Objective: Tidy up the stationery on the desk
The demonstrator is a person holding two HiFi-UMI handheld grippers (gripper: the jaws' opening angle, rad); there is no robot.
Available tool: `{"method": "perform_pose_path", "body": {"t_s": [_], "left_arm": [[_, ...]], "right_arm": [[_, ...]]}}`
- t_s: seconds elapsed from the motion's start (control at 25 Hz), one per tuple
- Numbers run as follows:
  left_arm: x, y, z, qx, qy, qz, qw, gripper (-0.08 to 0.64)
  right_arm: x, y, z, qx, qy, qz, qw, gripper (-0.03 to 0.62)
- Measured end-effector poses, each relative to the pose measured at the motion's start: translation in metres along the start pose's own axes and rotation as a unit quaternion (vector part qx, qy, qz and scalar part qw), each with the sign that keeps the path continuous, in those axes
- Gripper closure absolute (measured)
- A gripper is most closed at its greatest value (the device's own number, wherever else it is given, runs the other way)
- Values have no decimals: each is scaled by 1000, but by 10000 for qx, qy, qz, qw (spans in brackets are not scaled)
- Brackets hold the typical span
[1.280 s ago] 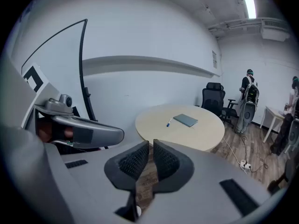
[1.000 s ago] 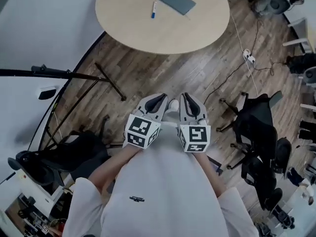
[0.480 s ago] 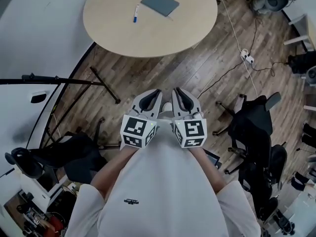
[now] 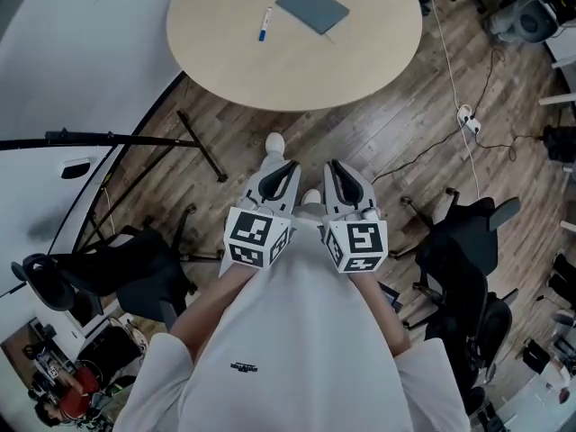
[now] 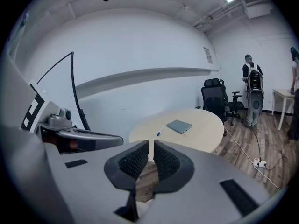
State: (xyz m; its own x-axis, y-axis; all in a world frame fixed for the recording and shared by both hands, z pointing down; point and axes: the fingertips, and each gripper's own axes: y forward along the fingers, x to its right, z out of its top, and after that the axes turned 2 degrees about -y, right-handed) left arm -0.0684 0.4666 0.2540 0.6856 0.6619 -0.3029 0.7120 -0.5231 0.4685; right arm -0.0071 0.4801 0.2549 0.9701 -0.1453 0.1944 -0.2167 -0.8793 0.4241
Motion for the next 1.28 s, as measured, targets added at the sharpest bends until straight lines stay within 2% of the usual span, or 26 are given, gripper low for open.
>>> {"method": "perform_pose_path", "body": {"t_s": [0.28,0.64,0.84,1.08,1.28], "left_arm": [[-65,60,43,-57,-129,-101,9998,529],[-161,137,134,-89,-100,-611,9980,531],[-199,159,152,-286,8,-782,9965,531],[-214,190,163,-437,-14,-765,9961,531],[-212,214,170,-551,-108,-580,9967,530]], "right_arm": [[17,82,27,-245,-19,-43,9997,537],[31,216,93,-424,93,-348,9985,537],[28,264,118,-482,153,-436,9978,537],[57,283,134,-471,183,-568,9971,537],[89,296,143,-547,198,-493,9971,537]]}}
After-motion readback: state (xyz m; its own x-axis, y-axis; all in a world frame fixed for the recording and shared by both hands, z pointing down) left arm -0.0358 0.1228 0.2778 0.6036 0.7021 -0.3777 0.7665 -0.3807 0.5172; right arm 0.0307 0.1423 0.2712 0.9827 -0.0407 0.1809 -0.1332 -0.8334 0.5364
